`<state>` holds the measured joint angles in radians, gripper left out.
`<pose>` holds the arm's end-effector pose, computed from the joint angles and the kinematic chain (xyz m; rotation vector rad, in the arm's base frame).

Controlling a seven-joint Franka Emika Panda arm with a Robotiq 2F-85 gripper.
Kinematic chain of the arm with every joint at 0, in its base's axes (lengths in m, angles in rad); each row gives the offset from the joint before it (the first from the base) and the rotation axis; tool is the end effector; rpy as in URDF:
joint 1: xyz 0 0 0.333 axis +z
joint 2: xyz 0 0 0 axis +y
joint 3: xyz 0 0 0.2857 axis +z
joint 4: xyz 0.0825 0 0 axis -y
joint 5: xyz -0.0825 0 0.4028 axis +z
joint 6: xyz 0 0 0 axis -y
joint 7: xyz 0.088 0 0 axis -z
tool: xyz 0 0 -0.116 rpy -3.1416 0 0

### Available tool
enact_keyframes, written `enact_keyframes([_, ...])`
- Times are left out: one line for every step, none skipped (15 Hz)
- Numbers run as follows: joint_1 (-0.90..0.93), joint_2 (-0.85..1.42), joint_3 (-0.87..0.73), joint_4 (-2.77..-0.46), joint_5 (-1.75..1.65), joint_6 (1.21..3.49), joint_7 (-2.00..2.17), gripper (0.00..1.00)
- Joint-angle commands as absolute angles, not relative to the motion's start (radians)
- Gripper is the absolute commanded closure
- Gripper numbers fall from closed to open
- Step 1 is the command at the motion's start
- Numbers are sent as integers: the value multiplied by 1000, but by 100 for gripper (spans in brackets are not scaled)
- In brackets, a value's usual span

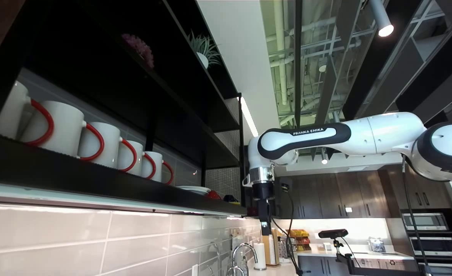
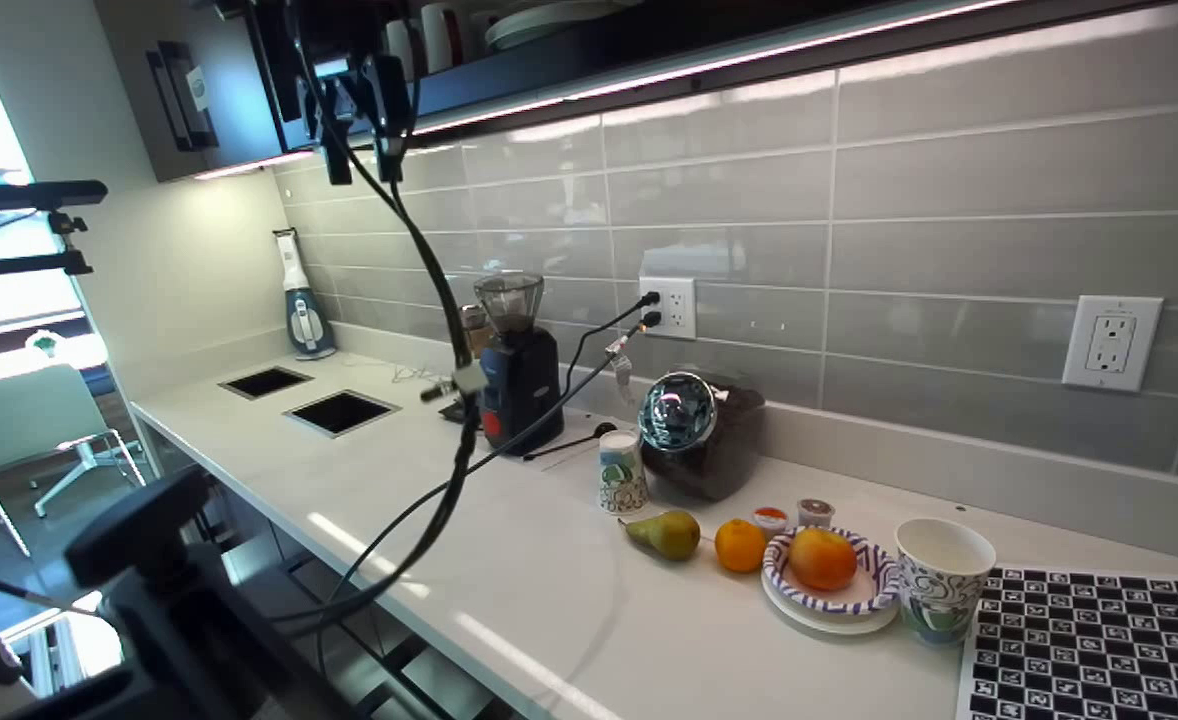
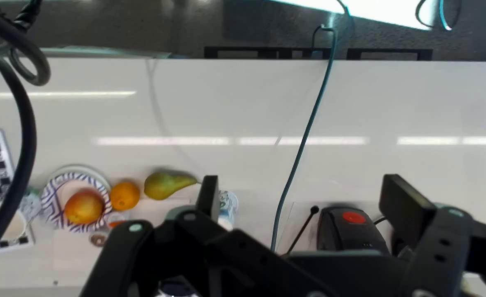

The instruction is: Put the white plates on the counter then unstack them.

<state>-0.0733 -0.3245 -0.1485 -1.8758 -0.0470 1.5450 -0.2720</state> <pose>0.4616 -0.1191 0.6019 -3.1378 -0.0896 0.0146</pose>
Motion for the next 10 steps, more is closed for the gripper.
enact_keyframes([-36, -271, -52, -1666, -177, 1462, -255, 0])
enact_keyframes([-28, -263, -33, -1631, -216, 1467, -274, 0])
enact_keyframes([-19, -258, -13, -1592, -254, 1471, -288, 0])
enact_keyframes([-14, -258, -7, -1586, -286, 1515, -312, 0])
enact_keyframes([-14, -299, -23, -1661, -224, 1509, -269, 0])
enact_keyframes([-8, -294, -13, -1635, -246, 1510, -276, 0])
enact_keyframes([-6, -289, -9, -1620, -257, 1510, -281, 0])
enact_keyframes([-6, -284, -9, -1613, -261, 1510, -285, 0])
enact_keyframes([-7, -279, -11, -1611, -263, 1511, -288, 0])
enact_keyframes([-7, -276, -12, -1611, -264, 1512, -289, 0])
